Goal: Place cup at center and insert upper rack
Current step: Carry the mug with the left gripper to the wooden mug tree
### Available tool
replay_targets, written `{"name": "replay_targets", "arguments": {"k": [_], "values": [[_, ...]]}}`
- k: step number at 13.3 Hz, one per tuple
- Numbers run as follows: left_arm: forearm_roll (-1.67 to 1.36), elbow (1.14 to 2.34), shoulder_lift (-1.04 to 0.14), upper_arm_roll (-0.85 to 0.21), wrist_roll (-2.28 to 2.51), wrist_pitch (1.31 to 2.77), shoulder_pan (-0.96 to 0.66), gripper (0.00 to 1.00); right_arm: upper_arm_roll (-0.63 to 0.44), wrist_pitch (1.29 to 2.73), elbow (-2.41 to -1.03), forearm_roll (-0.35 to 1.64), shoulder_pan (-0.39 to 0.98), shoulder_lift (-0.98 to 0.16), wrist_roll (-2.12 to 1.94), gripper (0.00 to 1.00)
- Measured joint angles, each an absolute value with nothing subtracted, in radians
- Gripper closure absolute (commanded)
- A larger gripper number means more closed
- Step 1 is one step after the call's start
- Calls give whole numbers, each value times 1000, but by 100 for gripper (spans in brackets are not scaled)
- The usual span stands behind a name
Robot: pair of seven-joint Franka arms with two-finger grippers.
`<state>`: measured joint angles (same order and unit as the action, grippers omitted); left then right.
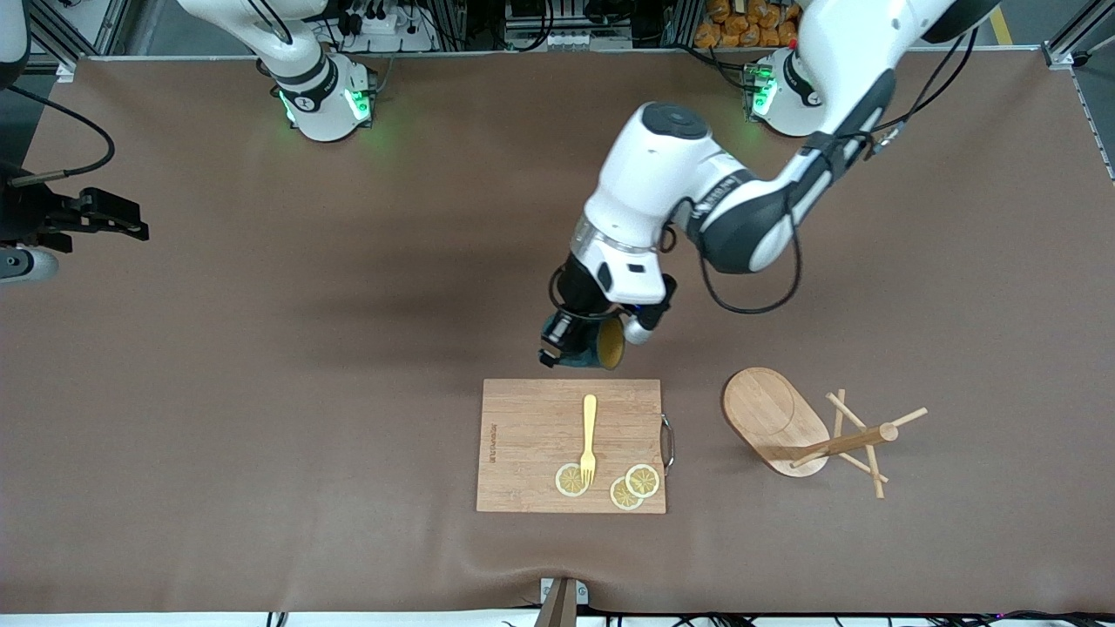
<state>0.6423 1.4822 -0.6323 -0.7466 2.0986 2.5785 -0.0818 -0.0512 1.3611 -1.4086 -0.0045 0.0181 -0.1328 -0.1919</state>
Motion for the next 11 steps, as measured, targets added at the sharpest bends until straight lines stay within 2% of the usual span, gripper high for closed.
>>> {"name": "replay_targets", "arguments": {"k": [6, 11], "values": [[584, 1501, -691, -976, 2064, 2608, 183, 100, -51, 1361, -1409, -4, 18, -133, -192, 0], [300, 1504, -697, -1050, 1825, 2609, 333, 100, -51, 1361, -1409, -4, 18, -133, -192, 0]]}}
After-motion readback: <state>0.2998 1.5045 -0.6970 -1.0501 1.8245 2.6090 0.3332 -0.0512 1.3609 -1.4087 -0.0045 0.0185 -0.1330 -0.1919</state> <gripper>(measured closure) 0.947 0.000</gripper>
